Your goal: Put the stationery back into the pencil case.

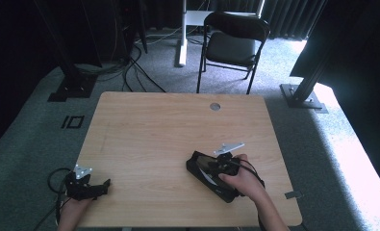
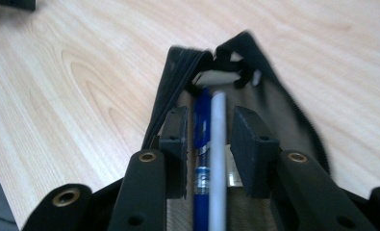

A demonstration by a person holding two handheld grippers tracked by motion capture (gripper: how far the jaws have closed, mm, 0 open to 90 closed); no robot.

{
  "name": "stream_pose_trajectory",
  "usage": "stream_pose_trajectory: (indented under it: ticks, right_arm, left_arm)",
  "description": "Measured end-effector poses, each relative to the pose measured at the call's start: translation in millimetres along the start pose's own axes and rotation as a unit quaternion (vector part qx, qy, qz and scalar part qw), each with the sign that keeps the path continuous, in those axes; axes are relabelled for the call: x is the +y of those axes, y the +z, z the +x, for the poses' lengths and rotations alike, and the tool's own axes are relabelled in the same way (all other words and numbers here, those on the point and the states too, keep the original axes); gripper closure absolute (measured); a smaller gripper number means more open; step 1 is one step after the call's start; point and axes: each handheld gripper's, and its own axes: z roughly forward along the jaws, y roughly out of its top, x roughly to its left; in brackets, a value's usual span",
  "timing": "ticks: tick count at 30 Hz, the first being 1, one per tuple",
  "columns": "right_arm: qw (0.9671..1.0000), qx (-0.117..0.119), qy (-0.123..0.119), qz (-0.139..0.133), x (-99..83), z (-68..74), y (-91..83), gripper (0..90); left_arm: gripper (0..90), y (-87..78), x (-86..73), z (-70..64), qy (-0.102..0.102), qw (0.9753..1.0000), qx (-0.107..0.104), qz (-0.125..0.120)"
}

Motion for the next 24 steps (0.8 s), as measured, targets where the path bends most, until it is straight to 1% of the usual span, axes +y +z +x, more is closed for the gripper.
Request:
stream_pose_trajectory:
  ticks: [3, 5, 7, 11, 16, 19, 24]
  right_arm:
    - [0.9997, 0.007, 0.003, -0.022, 1.6, -3.3, -6.7, 63.1]
    - [0.9994, 0.008, -0.001, -0.034, 2.3, -4.8, -10.5, 59.6]
    - [0.999, 0.004, 0.003, -0.044, 2.8, -6.4, -13.5, 57.8]
    - [0.9981, 0.001, 0.0, -0.061, 3.5, -9.6, -17.7, 54.2]
    - [0.9953, -0.005, 0.013, -0.095, 6.0, -15.5, -23.4, 46.0]
    - [0.994, -0.016, 0.02, -0.106, 6.6, -20.2, -26.3, 41.4]
    - [0.9891, -0.044, 0.046, -0.133, 4.3, -30.8, -30.5, 31.4]
  left_arm:
    - [0.5, 0.0, 0.0, 0.0, 0.0, 1.0, 0.0, 0.0]
    - [0.5, 0.0, 0.0, 0.0, 0.0, 1.0, 0.0, 0.0]
    - [0.5, 0.0, 0.0, 0.0, 0.0, 1.0, 0.0, 0.0]
    - [0.5, 0.0, 0.0, 0.0, 0.0, 1.0, 0.0, 0.0]
    - [0.5, 0.0, 0.0, 0.0, 0.0, 1.0, 0.0, 0.0]
    - [0.5, 0.0, 0.0, 0.0, 0.0, 1.0, 0.0, 0.0]
    - [0.5, 0.0, 0.0, 0.0, 0.0, 1.0, 0.0, 0.0]
